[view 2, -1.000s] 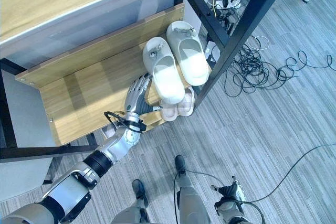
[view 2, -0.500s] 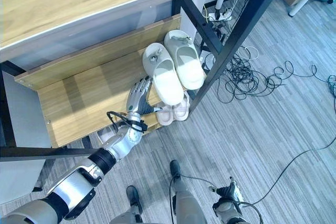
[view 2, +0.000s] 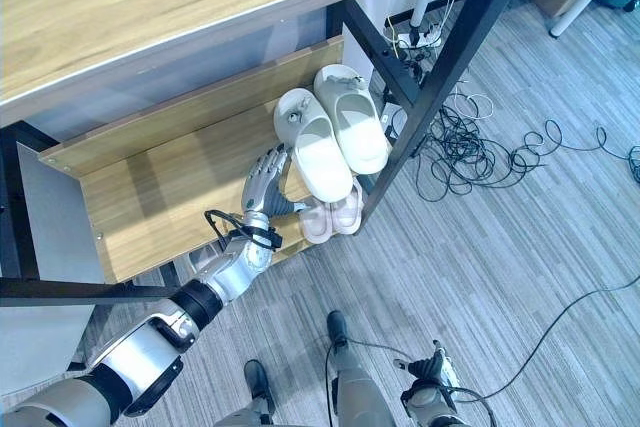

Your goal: Arrange the slippers neatly on the shoe rack.

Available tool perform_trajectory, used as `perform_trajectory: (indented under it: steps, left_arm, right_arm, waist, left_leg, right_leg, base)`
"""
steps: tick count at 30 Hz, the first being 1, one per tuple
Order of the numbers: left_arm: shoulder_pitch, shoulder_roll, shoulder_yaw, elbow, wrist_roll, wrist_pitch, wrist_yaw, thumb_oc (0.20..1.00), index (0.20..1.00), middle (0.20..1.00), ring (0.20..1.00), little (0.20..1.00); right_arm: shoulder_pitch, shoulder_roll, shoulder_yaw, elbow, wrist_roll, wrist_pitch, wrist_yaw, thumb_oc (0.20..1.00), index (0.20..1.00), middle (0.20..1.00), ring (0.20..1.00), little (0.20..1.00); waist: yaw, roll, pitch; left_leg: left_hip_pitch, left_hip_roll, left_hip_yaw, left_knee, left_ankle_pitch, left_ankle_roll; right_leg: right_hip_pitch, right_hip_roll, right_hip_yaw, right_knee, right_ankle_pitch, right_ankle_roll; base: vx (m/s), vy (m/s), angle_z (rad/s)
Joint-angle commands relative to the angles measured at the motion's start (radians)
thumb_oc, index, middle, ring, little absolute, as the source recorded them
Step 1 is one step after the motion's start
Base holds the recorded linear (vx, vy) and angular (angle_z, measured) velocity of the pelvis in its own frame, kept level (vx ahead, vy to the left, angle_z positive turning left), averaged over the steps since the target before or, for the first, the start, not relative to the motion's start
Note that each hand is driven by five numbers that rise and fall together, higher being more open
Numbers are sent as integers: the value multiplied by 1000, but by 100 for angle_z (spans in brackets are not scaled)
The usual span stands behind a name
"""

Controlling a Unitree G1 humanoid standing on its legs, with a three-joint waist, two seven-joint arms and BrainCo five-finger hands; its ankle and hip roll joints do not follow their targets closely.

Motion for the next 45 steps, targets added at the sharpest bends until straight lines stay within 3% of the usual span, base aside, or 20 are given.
perform_trajectory:
  steps: [1, 9, 13, 15, 17, 19, 25, 26, 31, 35, 38, 43, 45]
  left_arm:
    - [-93, -11, 71, 6, 11, -35, 11, 1000, 1000, 1000, 1000, 1000]
    - [-25, 61, 137, -159, 25, -54, -11, 1000, 1000, 1000, 1000, 1000]
    - [76, 114, 189, -316, 5, -109, -61, 1000, 1000, 1000, 1000, 1000]
    - [201, 144, 220, -459, -75, -184, -128, 1000, 1000, 1000, 1000, 1000]
    - [210, 147, 222, -468, -76, -182, -133, 1000, 1000, 1000, 1000, 1000]
    - [370, 200, 234, -611, -168, -258, -235, 1000, 1000, 1000, 1000, 1000]
    - [615, 274, 249, -766, -358, -313, -376, 1000, 1000, 1000, 1000, 1000]
    - [690, 288, 235, -767, -467, -325, -444, 1000, 1000, 1000, 1000, 1000]
    - [810, 336, 207, -737, -626, -323, -581, 1000, 1000, 1000, 1000, 1000]
    - [889, 368, 163, -589, -826, -257, -759, 1000, 1000, 1000, 1000, 1000]
    - [895, 361, 152, -520, -825, -242, -784, 1000, 1000, 1000, 1000, 1000]
    - [901, 292, 156, -265, -684, -247, -756, 1000, 1000, 1000, 1000, 1000]
    - [880, 193, 177, 12, -560, -234, -700, 1000, 1000, 1000, 1000, 1000]
  right_arm:
    - [5, -45, -15, 35, 12, 7, -5, 1000, 1000, 1000, 1000, 1000]
    - [20, -28, -30, 30, 14, 14, 30, 1000, 1000, 1000, 1000, 1000]
    - [33, -20, -55, 24, 17, 16, 41, 1000, 1000, 1000, 1000, 1000]
    - [44, -16, -81, 18, 15, 22, 45, 1000, 1000, 1000, 1000, 1000]
    - [48, -15, -79, 17, 15, 23, 46, 1000, 1000, 1000, 1000, 1000]
    - [68, -14, -112, 10, 11, 28, 54, 1000, 1000, 1000, 1000, 1000]
    - [111, -12, -134, -14, -3, 39, 63, 1000, 1000, 1000, 1000, 1000]
    - [124, -10, -140, -12, -2, 43, 73, 1000, 1000, 1000, 1000, 1000]
    - [134, -12, -138, -16, -4, 43, 99, 1000, 1000, 1000, 1000, 1000]
    - [143, -13, -122, 1, -14, 47, 157, 1000, 1000, 1000, 1000, 1000]
    - [153, -5, -116, 13, -10, 48, 181, 1000, 1000, 1000, 1000, 1000]
    - [191, 17, -115, 41, 14, 44, 229, 1000, 1000, 1000, 1000, 1000]
    - [200, 17, -111, 43, 25, 40, 245, 1000, 1000, 1000, 1000, 1000]
  waist:
    - [7, 28, 9]
    - [26, 24, 1]
    - [40, 23, -3]
    - [56, 24, -3]
    - [55, 23, -4]
    - [77, 22, -9]
    - [99, 16, -24]
    - [106, 12, -32]
    - [119, 0, -49]
    - [128, -16, -77]
    - [130, -22, -86]
    - [130, -34, -99]
    - [125, -39, -99]
  left_leg:
    - [-52, 52, -97, 6, 75, -53]
    - [-30, 44, -110, 6, 70, -51]
    - [-15, 38, -116, 6, 66, -50]
    - [-4, 33, -119, 6, 64, -48]
    - [-2, 33, -118, 6, 64, -48]
    - [11, 28, -121, 6, 60, -45]
    - [47, 22, -134, 6, 54, -44]
    - [61, 18, -141, 6, 52, -43]
    - [93, 12, -147, 6, 43, -40]
    - [129, 4, -149, 6, 32, -40]
    - [139, 2, -148, 6, 28, -40]
    - [159, -6, -152, 6, 20, -37]
    - [164, -12, -153, 6, 18, -34]
  right_leg:
    - [10, -31, -47, 92, -98, 101]
    - [51, -37, -64, 83, -99, 104]
    - [75, -38, -72, 77, -100, 106]
    - [91, -40, -78, 75, -100, 107]
    - [93, -40, -78, 74, -100, 107]
    - [119, -40, -88, 68, -101, 111]
    - [172, -44, -113, 56, -100, 118]
    - [193, -47, -122, 51, -100, 122]
    - [235, -53, -140, 39, -98, 127]
    - [285, -55, -154, 16, -91, 134]
    - [295, -56, -154, 12, -91, 134]
    - [321, -60, -154, 8, -93, 134]
    - [329, -64, -154, 8, -92, 132]
  base:
    - [3, 21, 5]
    - [7, 19, 10]
    - [2, 11, -1]
    - [-10, 33, 2]
    - [-1, 13, 15]
    - [-5, 36, 19]
    - [-14, 34, 9]
    - [-40, 49, 23]
    - [-32, 44, 12]
    - [-32, 52, 7]
    - [-7, 14, 1]
    - [-5, 12, 2]
    - [-20, 18, 0]
